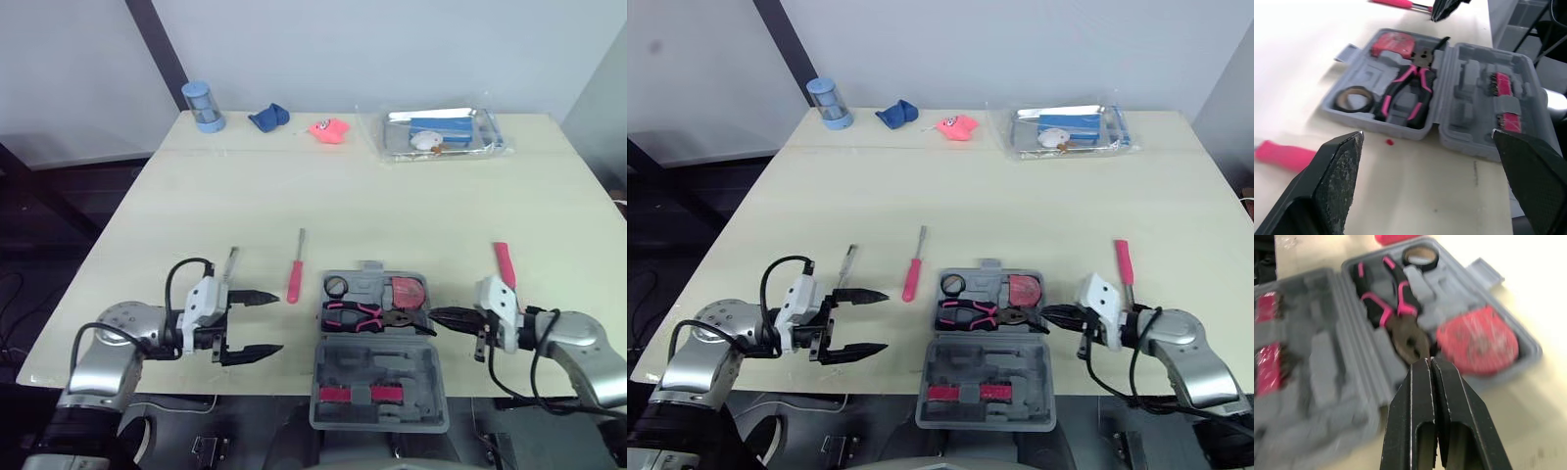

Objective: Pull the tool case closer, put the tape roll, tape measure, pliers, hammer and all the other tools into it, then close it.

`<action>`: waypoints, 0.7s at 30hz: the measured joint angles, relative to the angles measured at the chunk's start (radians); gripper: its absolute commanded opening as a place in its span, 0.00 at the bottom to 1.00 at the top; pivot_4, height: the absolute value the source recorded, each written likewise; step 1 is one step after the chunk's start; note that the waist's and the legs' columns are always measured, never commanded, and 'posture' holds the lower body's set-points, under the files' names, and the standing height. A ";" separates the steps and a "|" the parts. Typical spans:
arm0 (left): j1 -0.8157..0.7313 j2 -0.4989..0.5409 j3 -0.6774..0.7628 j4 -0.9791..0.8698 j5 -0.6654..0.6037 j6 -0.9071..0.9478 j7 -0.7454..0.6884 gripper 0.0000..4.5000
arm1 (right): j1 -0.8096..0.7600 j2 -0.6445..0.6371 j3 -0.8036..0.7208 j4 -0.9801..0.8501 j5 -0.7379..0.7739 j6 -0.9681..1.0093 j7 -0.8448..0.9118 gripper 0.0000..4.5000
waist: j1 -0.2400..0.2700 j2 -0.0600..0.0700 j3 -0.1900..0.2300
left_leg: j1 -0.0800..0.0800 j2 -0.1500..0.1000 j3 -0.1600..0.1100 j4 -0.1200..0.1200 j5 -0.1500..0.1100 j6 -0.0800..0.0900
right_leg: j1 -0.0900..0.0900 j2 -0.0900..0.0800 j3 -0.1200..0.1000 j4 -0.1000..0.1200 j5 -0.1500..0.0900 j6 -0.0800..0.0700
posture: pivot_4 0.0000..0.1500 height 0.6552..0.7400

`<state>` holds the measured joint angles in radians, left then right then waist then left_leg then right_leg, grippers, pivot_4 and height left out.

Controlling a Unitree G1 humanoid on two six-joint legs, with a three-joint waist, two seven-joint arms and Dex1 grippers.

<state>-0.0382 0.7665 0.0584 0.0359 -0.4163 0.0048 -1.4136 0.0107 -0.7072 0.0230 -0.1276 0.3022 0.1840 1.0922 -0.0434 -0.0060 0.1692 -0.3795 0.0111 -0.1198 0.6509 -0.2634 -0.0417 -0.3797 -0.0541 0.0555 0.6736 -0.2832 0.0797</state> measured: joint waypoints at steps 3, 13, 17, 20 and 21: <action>-0.008 -0.009 -0.037 0.048 0.033 -0.025 -0.008 0.42 | 0.026 -0.018 0.001 0.054 -0.011 -0.048 0.025 0.00 | 0.000 0.000 0.000 | 0.000 0.000 0.000 0.000 0.000 0.000 | 0.000 0.000 0.000 0.000 0.000 0.000 | 1.00 1.00; -0.077 -0.071 -0.143 0.186 0.123 -0.092 -0.016 0.02 | 0.004 -0.020 0.057 0.146 -0.094 -0.133 0.038 0.00 | 0.002 0.000 0.000 | 0.000 0.000 0.000 0.000 0.000 0.000 | 0.000 0.000 0.000 0.000 0.000 0.000 | 1.00 1.00; -0.108 -0.104 -0.182 0.243 0.164 -0.120 -0.005 0.02 | -0.002 -0.020 0.083 0.147 -0.110 -0.145 0.042 0.00 | 0.001 0.000 0.000 | 0.000 0.000 0.000 0.000 0.000 0.000 | 0.000 0.000 0.000 0.000 0.000 0.000 | 1.00 1.00; -0.117 -0.120 -0.196 0.260 0.181 -0.122 0.002 0.02 | -0.002 -0.019 0.090 0.147 -0.115 -0.146 0.045 0.00 | 0.001 0.000 0.000 | 0.000 0.000 0.000 0.000 0.000 0.000 | 0.000 0.000 0.000 -0.001 0.000 0.000 | 1.00 1.00; -0.125 -0.128 -0.203 0.268 0.188 -0.122 0.004 0.02 | -0.003 -0.020 0.090 0.150 -0.117 -0.147 0.045 0.00 | 0.002 0.000 0.000 | 0.000 0.000 0.000 0.000 0.000 0.000 | 0.000 0.000 0.000 0.000 0.000 0.000 | 1.00 1.00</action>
<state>-0.1635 0.6387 -0.1447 0.3041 -0.2286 -0.1176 -1.4095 0.0078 -0.7276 0.1129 0.0219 0.1855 0.0366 1.1372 -0.0417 -0.0060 0.1693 -0.3794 0.0109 -0.1198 0.6511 -0.2633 -0.0417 -0.3792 -0.0541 0.0554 0.6732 -0.2831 0.0797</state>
